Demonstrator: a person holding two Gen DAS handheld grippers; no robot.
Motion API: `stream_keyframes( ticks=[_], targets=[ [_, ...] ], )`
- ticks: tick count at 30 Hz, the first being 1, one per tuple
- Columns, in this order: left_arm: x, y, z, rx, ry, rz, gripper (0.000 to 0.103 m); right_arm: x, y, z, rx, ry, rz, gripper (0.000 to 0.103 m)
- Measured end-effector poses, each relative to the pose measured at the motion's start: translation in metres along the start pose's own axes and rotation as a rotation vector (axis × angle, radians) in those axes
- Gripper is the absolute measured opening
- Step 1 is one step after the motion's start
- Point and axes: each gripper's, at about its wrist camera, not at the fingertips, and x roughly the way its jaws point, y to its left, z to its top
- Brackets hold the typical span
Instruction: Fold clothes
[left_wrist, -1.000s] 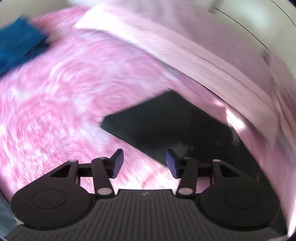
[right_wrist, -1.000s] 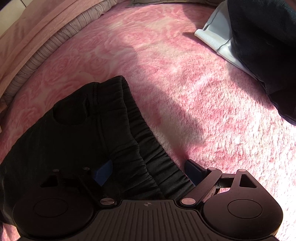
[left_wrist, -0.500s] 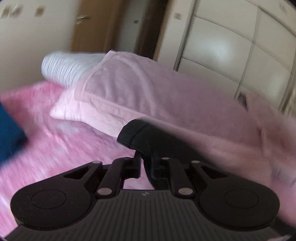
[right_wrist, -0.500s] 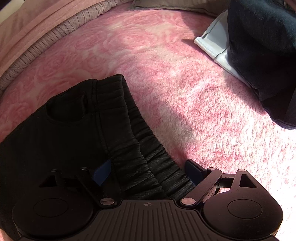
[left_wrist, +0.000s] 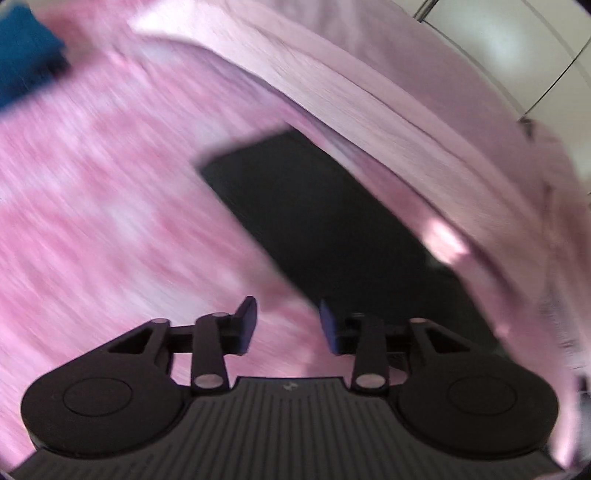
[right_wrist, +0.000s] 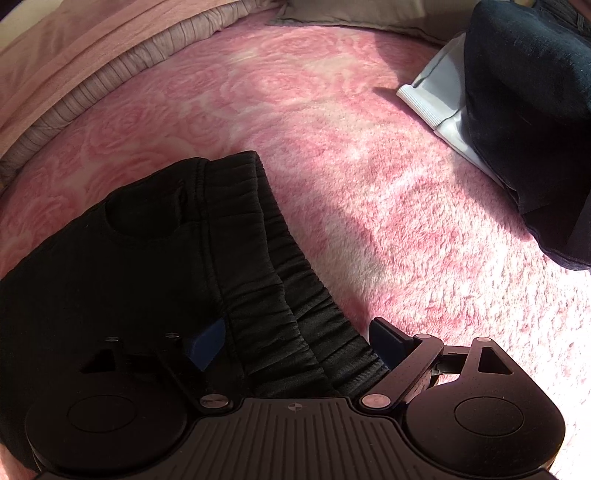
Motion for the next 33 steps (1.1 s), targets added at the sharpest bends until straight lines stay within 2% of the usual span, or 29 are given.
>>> stream_keyframes(
  ticks=[1,5,6,7,8,10,13,15,17,21,23,25,27,29,30,31,33],
  targets=[
    [0.010,-0.001,0.001,-0.038,0.006,-0.019,0.045,0.001,-0.001,0.000,0.000,0.003,0.006,0.088],
    [0.032,0.007,0.015,-0.194,-0.050,-0.017,0.044,0.003,-0.008,0.002,0.012,0.012,0.035,0.088],
    [0.035,0.007,0.019,-0.209,-0.062,-0.014,0.041,0.004,-0.009,0.001,0.013,0.011,0.038,0.088],
    [0.038,0.005,0.024,-0.184,-0.067,0.006,0.028,0.004,-0.010,0.000,0.013,0.009,0.041,0.088],
    [0.041,0.002,0.029,-0.149,-0.071,0.030,0.005,0.004,-0.011,0.000,0.014,0.008,0.044,0.088],
    [0.044,-0.006,0.037,-0.048,-0.079,0.036,0.003,0.005,-0.011,-0.002,0.012,0.002,0.043,0.088],
    [0.032,-0.026,0.050,0.185,-0.205,-0.010,0.003,0.004,-0.009,-0.003,0.004,-0.005,0.038,0.088],
    [0.035,-0.036,0.054,0.357,-0.225,0.015,0.006,0.003,-0.008,-0.003,-0.009,-0.011,0.041,0.087],
    [0.044,-0.038,0.051,0.425,-0.202,0.072,0.012,0.004,-0.007,-0.002,-0.012,-0.015,0.039,0.087],
    [0.063,-0.038,0.043,0.535,-0.146,0.190,0.017,0.002,-0.005,0.002,-0.030,-0.028,0.033,0.087],
    [0.052,-0.034,0.042,0.459,-0.163,0.219,0.027,-0.005,-0.004,0.006,-0.055,-0.054,0.027,0.087],
    [0.033,-0.023,0.044,0.333,-0.190,0.231,0.027,-0.013,-0.010,0.013,-0.064,-0.092,0.045,0.087],
    [0.018,-0.007,0.048,0.201,-0.189,0.241,0.023,-0.017,-0.019,0.023,-0.039,-0.117,0.097,0.087],
    [0.006,0.007,0.050,0.088,-0.168,0.246,0.021,-0.019,-0.029,0.032,-0.016,-0.138,0.164,0.076],
    [-0.002,0.007,0.045,0.079,-0.158,0.233,0.021,-0.016,-0.033,0.037,-0.010,-0.132,0.205,0.062],
    [-0.009,0.005,0.039,0.080,-0.147,0.217,0.021,-0.011,-0.037,0.041,0.000,-0.119,0.251,0.058],
    [-0.023,-0.001,0.024,0.079,-0.117,0.166,0.021,0.003,-0.042,0.051,0.011,-0.078,0.340,0.058]
  ],
)
